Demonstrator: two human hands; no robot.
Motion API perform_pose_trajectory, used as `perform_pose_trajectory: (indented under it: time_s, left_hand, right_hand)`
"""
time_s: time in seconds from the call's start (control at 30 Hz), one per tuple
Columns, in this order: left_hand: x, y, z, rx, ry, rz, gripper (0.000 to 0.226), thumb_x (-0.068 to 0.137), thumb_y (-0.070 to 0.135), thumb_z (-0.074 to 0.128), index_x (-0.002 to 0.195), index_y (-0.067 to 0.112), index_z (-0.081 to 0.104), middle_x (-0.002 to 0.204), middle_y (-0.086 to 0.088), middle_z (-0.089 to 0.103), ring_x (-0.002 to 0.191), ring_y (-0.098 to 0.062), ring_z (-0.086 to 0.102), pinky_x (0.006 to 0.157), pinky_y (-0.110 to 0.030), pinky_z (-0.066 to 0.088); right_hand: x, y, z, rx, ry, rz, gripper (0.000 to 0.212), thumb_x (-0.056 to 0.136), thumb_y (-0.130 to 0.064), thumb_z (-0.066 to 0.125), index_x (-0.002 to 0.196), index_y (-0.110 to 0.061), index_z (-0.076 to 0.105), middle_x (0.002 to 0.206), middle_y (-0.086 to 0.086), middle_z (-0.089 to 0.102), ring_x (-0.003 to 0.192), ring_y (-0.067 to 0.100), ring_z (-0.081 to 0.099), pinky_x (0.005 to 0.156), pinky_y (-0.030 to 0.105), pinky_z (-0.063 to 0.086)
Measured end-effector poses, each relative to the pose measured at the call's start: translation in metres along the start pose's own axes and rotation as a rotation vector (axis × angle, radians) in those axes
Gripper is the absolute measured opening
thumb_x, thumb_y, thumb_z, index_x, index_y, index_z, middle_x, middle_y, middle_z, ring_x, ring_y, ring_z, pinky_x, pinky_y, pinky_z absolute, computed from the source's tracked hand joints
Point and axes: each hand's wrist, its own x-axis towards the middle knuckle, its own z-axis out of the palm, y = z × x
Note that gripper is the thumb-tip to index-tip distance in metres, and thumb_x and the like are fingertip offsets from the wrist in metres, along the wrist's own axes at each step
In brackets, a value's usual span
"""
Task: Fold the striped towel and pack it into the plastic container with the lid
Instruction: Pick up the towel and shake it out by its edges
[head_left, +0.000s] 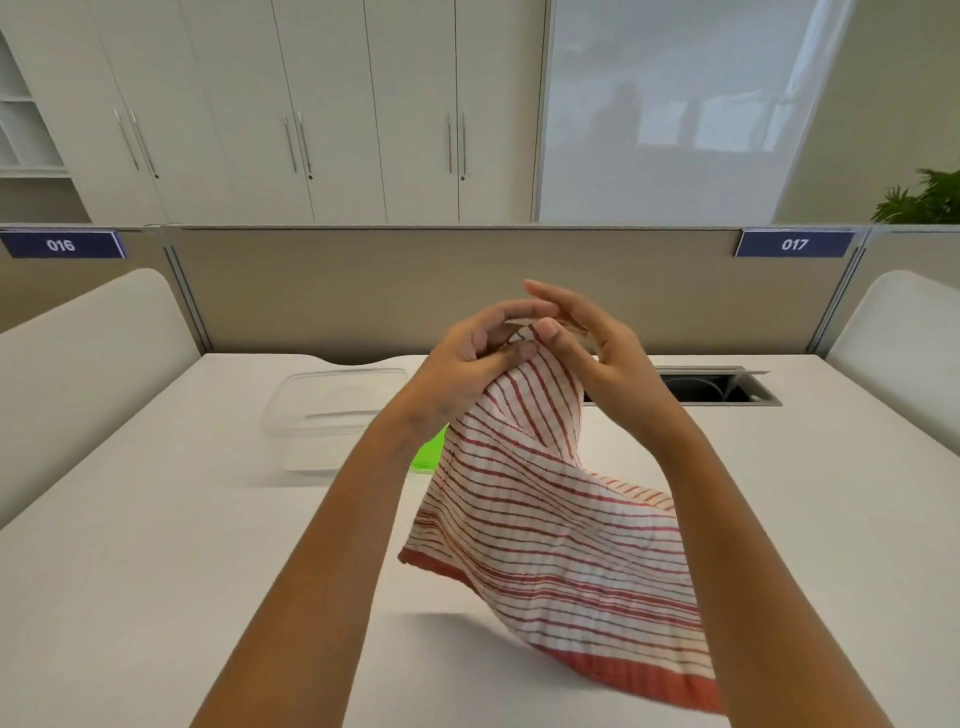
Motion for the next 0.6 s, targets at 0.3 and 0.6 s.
perform_pose_trajectory:
  time_s: [0.3, 0.6]
  left_hand:
    - [-0.001, 0.039, -0.029, 0.262, -0.084, -0.083, 0.039, 0.072, 0.026, 0.072, 0.107, 0.036, 0.061, 0.086, 0.007, 0.073, 0.082, -0.014, 0.07, 0.068, -0.023, 0.059]
    - [-0.042, 0.022, -0.114, 0.772, 0.18, -0.282, 0.005, 0.072, 0.028, 0.076, 0.068, 0.026, 0.074, 0.053, 0.01, 0.065, 0.051, -0.003, 0.055, 0.045, -0.009, 0.037]
  right_hand:
    - [0.002, -0.01, -0.023, -0.036, 0.022, 0.028, 0.024, 0.072, -0.045, 0.064, 0.08, -0.023, 0.062, 0.079, 0.005, 0.065, 0.074, 0.023, 0.066, 0.063, 0.028, 0.054]
    - [-0.005, 0.001, -0.079, -0.341, 0.359, -0.064, 0.045, 0.068, -0.057, 0.061, 0.077, -0.013, 0.063, 0.067, -0.004, 0.06, 0.066, 0.022, 0.061, 0.052, 0.015, 0.048]
